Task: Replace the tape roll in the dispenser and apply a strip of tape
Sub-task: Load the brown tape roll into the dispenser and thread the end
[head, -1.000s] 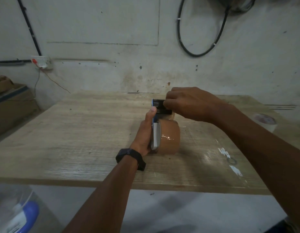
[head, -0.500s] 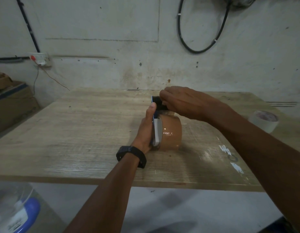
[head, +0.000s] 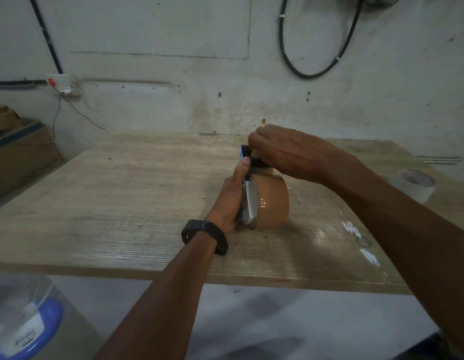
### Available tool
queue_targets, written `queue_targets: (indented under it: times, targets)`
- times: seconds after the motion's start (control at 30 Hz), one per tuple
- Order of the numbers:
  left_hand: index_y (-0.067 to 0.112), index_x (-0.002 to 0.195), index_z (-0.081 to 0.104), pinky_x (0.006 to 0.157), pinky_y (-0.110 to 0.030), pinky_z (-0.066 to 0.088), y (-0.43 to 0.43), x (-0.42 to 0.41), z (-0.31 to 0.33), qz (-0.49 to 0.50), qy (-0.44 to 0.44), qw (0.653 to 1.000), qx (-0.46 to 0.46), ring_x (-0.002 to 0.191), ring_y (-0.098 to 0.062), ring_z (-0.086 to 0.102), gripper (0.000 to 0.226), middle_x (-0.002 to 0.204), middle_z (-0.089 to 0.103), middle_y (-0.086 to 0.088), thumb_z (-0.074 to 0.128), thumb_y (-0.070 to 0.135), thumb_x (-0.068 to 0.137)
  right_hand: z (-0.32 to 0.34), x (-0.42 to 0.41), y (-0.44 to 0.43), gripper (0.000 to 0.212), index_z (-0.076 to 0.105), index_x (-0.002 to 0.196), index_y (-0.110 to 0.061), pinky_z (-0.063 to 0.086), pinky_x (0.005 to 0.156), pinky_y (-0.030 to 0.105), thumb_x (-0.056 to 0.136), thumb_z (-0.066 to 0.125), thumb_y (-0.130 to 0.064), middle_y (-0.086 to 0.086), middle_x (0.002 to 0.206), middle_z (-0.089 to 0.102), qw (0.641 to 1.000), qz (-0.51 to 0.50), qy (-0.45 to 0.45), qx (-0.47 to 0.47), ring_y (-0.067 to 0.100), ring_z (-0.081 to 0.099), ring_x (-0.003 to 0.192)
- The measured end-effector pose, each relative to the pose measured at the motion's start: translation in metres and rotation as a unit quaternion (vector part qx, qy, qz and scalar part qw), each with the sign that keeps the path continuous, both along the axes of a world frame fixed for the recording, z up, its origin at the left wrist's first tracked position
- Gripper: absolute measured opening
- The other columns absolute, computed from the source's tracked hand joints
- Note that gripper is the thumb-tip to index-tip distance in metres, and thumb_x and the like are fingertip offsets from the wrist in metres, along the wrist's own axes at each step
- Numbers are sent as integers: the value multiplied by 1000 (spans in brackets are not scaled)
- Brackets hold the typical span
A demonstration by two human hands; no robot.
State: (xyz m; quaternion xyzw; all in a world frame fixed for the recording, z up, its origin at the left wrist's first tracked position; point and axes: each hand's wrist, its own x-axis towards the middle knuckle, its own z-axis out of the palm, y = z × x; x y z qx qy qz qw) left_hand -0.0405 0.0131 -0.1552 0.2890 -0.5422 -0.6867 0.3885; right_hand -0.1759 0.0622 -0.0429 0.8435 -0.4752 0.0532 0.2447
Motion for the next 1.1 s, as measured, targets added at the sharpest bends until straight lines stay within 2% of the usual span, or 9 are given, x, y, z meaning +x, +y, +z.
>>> queue_targets:
  times: [0.13, 0.2, 0.27, 0.37, 0.6, 0.73, 0.9, 1.0, 1.1]
  targets:
    - [22, 128, 62, 85, -46, 59, -4, 1, -4, -27, 28, 999, 6, 97, -26, 74, 74, 111, 74, -13, 49, 76, 80, 0, 2, -1, 6, 54, 105, -7, 29, 67, 29, 101, 57, -11, 12, 96, 58, 1000, -3, -24, -8, 16, 40, 76]
    - [15, 134, 60, 80, -43, 58, -5, 2, -3, -34, 37, 998, 26, 88, -22, 75, 100, 103, 76, -10, 57, 88, 67, 3, 4, -2, 7, 54, 106, -7, 31, 67, 29, 101, 56, -11, 13, 98, 58, 999, -7, -31, -3, 16, 42, 77]
    - [11, 134, 59, 75, -39, 59, -7, 2, -4, -27, 28, 999, 35, 81, -19, 76, 113, 91, 78, -5, 54, 91, 55, 7, 5, -3, 10, 54, 110, -7, 34, 69, 28, 101, 57, -11, 13, 101, 59, 999, -15, -29, 12, 17, 44, 79]
    - [11, 126, 59, 67, -33, 58, -6, 2, -4, -18, 18, 999, 30, 71, -15, 75, 100, 78, 78, 0, 43, 86, 62, 8, 4, -2, 10, 54, 111, -7, 35, 70, 28, 101, 57, -11, 14, 103, 60, 999, -22, -31, 19, 17, 45, 80]
    - [11, 118, 59, 65, -32, 54, -4, 2, -2, -7, 16, 999, 30, 63, -13, 73, 82, 71, 76, 1, 31, 79, 82, 10, 1, -1, 7, 55, 108, -8, 33, 67, 28, 102, 57, -8, 12, 98, 60, 999, -12, -34, -5, 16, 43, 77]
    - [21, 109, 64, 79, -38, 57, -1, 1, 3, 16, -8, 1000, 22, 81, -23, 73, 65, 91, 75, -8, 24, 71, 95, 14, -2, 3, 12, 57, 104, -6, 31, 64, 29, 96, 62, 1, 13, 93, 61, 1000, 4, -11, -25, 16, 42, 73]
    - [24, 95, 72, 94, -49, 55, 6, 0, 7, 29, -30, 999, 4, 80, -24, 73, 66, 79, 79, -4, 26, 72, 95, 17, -5, 12, 11, 57, 103, -6, 34, 64, 30, 94, 56, 0, 14, 92, 62, 999, 35, 21, -25, 15, 38, 76]
    - [29, 89, 79, 102, -55, 53, 8, 1, 9, 11, -41, 999, -3, 96, -34, 73, 71, 94, 79, -12, 33, 84, 84, 18, -8, 14, 15, 60, 106, -4, 35, 65, 31, 94, 51, -3, 16, 95, 64, 999, 34, 14, -20, 15, 39, 78]
    - [27, 102, 75, 105, -58, 50, 11, 2, 10, -11, -45, 999, -11, 107, -39, 70, 74, 111, 76, -19, 41, 86, 72, 18, -11, 11, 20, 65, 106, -7, 40, 64, 34, 91, 59, 6, 12, 97, 68, 998, -8, -64, -21, 15, 44, 83]
